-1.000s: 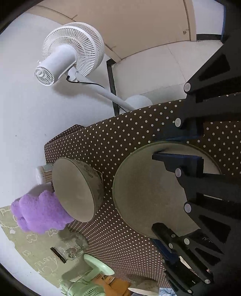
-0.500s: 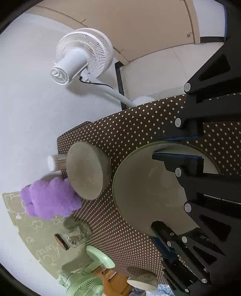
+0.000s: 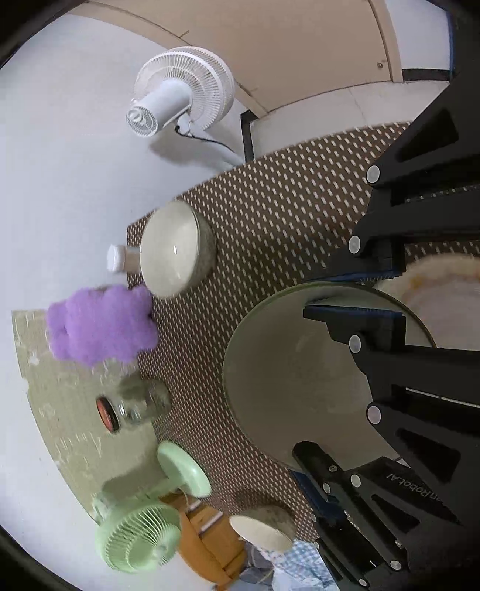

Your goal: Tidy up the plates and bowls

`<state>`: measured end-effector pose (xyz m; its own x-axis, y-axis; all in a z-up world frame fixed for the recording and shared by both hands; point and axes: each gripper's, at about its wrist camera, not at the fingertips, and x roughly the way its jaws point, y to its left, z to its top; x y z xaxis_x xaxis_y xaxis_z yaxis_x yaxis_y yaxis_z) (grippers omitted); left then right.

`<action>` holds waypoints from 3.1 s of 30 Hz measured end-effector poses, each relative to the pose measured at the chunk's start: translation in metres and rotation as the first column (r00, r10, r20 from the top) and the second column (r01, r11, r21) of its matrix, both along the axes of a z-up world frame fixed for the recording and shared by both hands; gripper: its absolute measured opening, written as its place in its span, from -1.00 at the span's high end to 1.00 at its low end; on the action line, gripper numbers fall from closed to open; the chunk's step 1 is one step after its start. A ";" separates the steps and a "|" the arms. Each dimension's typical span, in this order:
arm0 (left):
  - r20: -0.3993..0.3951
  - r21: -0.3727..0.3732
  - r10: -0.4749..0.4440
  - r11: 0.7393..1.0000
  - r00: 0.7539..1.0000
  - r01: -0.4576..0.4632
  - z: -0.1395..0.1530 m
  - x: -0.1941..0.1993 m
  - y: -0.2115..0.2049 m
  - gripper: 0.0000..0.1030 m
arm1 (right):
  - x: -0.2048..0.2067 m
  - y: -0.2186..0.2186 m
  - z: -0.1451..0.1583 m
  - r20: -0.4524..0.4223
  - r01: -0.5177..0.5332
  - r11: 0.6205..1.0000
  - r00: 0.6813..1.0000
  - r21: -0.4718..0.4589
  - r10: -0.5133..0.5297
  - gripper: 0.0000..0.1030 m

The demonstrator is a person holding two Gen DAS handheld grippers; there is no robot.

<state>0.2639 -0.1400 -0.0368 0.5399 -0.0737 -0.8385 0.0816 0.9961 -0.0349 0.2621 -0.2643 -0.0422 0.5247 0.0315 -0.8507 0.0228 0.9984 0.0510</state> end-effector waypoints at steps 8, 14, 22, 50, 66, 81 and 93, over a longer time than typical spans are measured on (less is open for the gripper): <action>-0.005 0.006 0.047 0.999 0.999 -0.047 -0.002 -0.033 0.068 0.84 | -0.022 0.066 0.001 -0.004 -0.049 0.999 0.999 0.005 0.049 0.72; -0.016 0.015 0.068 0.998 0.998 -0.067 -0.009 -0.050 0.114 0.84 | -0.037 0.109 -0.004 -0.006 -0.079 0.997 0.997 0.012 0.079 0.72; -0.049 0.024 0.088 0.996 0.995 -0.087 -0.027 -0.067 0.156 0.84 | -0.057 0.158 -0.024 -0.035 -0.102 0.995 0.994 0.021 0.103 0.72; -0.120 -0.016 0.083 0.996 0.989 -0.086 -0.070 -0.089 0.197 0.36 | -0.078 0.203 -0.073 -0.126 -0.146 0.989 0.982 -0.009 0.143 0.70; -0.085 -0.033 0.121 0.992 0.989 -0.124 -0.042 -0.082 0.211 -0.47 | -0.071 0.194 -0.041 -0.074 -0.136 0.991 0.988 -0.004 0.135 -0.03; 0.023 0.006 0.185 0.983 0.982 -0.185 0.001 -0.046 0.249 -0.62 | -0.028 0.225 0.009 0.012 -0.136 0.989 0.991 0.064 0.136 -0.04; 0.069 0.019 0.242 0.970 0.968 -0.244 -0.002 0.014 0.294 -0.57 | 0.042 0.277 0.013 0.039 -0.205 0.975 0.979 0.089 0.202 -0.04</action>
<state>0.2782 0.1545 -0.0384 0.5929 0.0888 -0.8004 -0.1618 0.9868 -0.0104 0.3044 0.0126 -0.0292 0.5241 0.2177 -0.8234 -0.1830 0.9730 0.1408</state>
